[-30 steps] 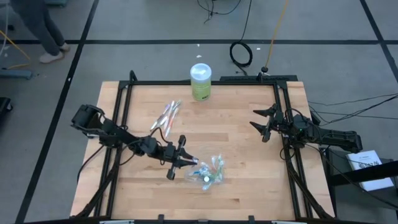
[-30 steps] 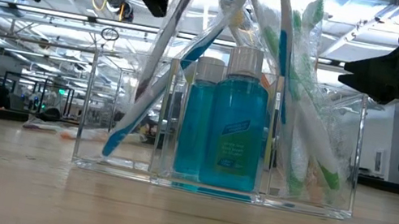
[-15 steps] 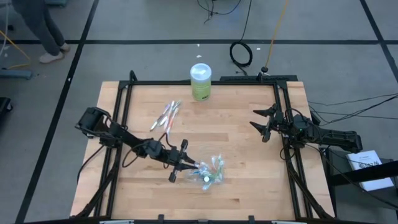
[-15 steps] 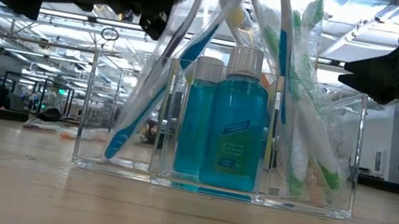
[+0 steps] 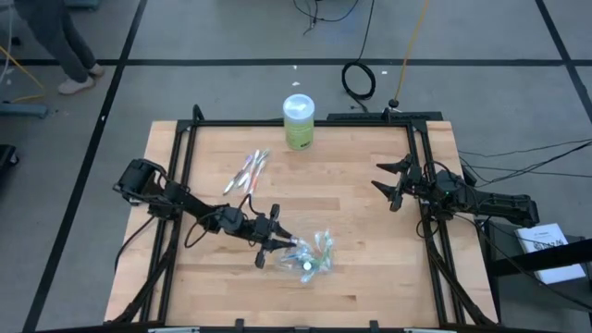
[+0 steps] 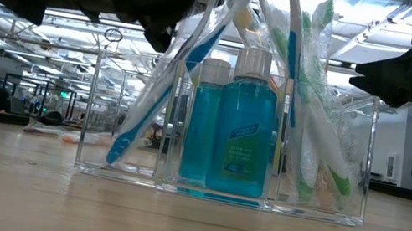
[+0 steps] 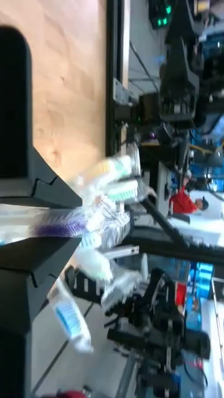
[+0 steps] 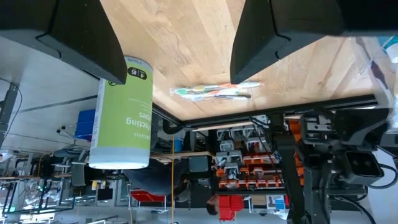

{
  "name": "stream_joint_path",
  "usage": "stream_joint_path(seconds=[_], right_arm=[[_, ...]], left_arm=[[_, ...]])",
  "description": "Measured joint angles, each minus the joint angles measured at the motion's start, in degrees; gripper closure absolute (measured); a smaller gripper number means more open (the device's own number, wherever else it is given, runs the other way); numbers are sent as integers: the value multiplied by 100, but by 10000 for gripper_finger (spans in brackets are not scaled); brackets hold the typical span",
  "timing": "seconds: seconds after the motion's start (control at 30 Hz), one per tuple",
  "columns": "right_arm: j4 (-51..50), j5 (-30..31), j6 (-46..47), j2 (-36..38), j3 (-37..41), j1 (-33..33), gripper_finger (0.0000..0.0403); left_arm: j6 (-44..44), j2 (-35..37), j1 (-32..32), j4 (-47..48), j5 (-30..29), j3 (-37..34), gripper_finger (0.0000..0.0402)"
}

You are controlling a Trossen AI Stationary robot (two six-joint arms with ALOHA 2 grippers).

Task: Pick & Place toothbrushing station
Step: Put the purple toothbrush into the transparent organizer

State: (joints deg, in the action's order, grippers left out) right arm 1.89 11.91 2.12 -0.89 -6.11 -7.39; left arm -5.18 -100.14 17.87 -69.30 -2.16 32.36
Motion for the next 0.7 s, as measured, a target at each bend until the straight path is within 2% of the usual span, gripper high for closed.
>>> stream_joint_path(seconds=[0.43, 0.7], right_arm=[[0, 1, 1, 0, 0, 0, 124], [0, 1, 1, 0, 0, 0, 124]], left_arm=[[-247, 13, -33, -116, -679, 0, 268], [-89, 186, -7, -150, -692, -2, 191]])
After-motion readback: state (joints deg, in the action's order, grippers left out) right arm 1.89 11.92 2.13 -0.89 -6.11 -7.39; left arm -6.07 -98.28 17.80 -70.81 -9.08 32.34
